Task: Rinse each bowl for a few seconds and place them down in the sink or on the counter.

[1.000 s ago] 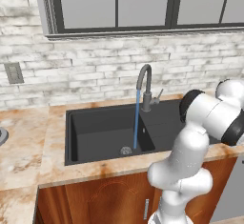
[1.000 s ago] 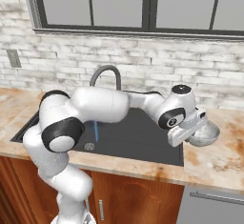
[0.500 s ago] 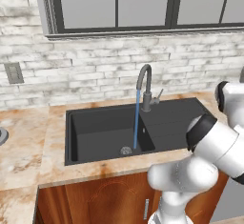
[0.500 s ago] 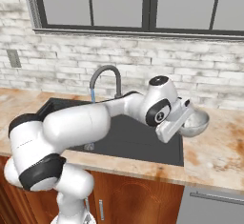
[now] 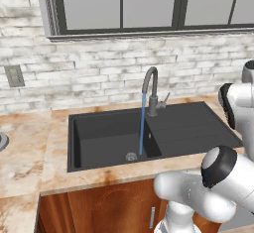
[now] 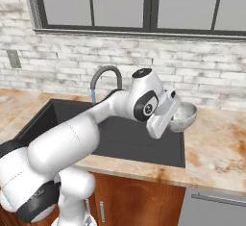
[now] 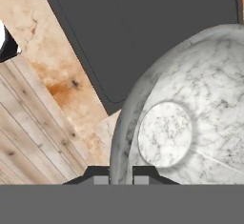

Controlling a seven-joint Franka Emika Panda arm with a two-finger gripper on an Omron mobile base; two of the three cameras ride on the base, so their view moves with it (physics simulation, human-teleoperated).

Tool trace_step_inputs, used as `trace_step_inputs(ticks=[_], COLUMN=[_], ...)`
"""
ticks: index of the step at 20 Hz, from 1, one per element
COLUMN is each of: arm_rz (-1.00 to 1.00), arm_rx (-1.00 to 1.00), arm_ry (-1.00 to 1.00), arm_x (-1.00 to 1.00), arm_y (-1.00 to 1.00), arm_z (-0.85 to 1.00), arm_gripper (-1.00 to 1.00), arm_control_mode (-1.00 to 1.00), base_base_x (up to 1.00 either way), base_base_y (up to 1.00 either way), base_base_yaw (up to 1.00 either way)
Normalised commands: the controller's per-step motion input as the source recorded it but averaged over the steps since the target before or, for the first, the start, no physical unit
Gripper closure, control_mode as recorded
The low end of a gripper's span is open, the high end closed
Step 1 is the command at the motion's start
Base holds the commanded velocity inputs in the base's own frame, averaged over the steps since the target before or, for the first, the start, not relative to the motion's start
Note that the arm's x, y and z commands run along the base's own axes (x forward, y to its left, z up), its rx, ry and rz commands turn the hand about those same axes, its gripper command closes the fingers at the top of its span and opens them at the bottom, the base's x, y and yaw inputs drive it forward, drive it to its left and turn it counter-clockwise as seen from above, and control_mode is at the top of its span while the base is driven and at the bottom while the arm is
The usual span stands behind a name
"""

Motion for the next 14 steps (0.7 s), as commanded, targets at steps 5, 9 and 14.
trace_step_inputs(ticks=[5,9,14], arm_rz=[0.15,0.13,0.11], arm_rx=[0.0,0.02,0.0], arm_ry=[0.07,0.04,0.01], arm_x=[-0.08,-0.12,-0.16], arm_y=[0.29,0.29,0.37], arm_z=[0.22,0.06,0.06], arm_gripper=[1.0,1.0,1.0], arm_control_mode=[-1.0,-1.0,-1.0], base_base_x=[0.0,0.0,0.0], base_base_y=[0.0,0.0,0.0], base_base_yaw=[0.0,0.0,0.0])
